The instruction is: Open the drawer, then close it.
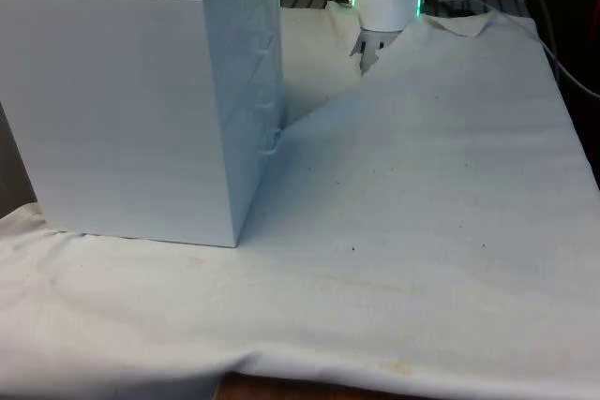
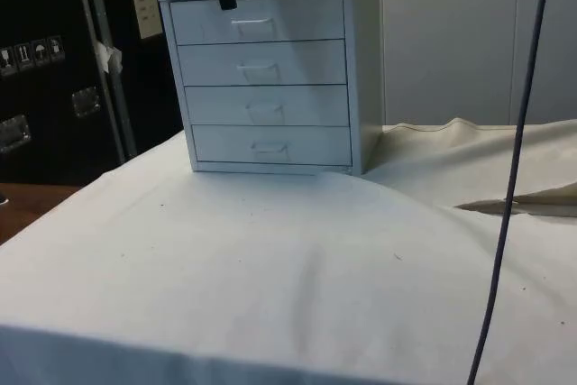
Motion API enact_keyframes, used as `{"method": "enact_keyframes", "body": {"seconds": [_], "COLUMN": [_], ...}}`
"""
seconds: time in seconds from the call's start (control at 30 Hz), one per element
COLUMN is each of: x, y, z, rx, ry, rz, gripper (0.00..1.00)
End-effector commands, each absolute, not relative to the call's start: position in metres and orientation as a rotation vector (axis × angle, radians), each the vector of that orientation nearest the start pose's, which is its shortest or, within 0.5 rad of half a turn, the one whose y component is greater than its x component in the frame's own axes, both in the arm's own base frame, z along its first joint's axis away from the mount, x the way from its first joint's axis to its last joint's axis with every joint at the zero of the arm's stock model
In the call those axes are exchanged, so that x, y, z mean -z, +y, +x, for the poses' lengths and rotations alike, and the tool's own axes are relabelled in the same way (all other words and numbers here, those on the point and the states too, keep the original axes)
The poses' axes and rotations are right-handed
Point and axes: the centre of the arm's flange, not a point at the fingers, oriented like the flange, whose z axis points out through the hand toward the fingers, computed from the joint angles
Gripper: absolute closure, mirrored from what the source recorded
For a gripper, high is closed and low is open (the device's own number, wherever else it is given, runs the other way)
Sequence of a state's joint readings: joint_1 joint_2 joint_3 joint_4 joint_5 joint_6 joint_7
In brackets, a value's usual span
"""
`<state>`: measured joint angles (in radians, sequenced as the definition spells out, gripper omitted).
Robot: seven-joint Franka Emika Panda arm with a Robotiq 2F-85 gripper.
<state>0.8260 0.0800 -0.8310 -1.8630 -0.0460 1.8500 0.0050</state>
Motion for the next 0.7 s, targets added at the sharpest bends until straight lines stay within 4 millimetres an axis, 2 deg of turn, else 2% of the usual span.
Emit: {"method": "enact_keyframes", "body": {"seconds": [0.0,0.3,0.67], "x": [-0.477,-0.472,-0.454], "y": [0.003,0.003,-0.005], "z": [0.571,0.575,0.577], "rx": [-0.095,-0.016,0.047], "ry": [-0.007,-0.017,-0.077], "rz": [-3.241,-3.249,-3.277], "gripper": [0.00,0.00,0.00]}}
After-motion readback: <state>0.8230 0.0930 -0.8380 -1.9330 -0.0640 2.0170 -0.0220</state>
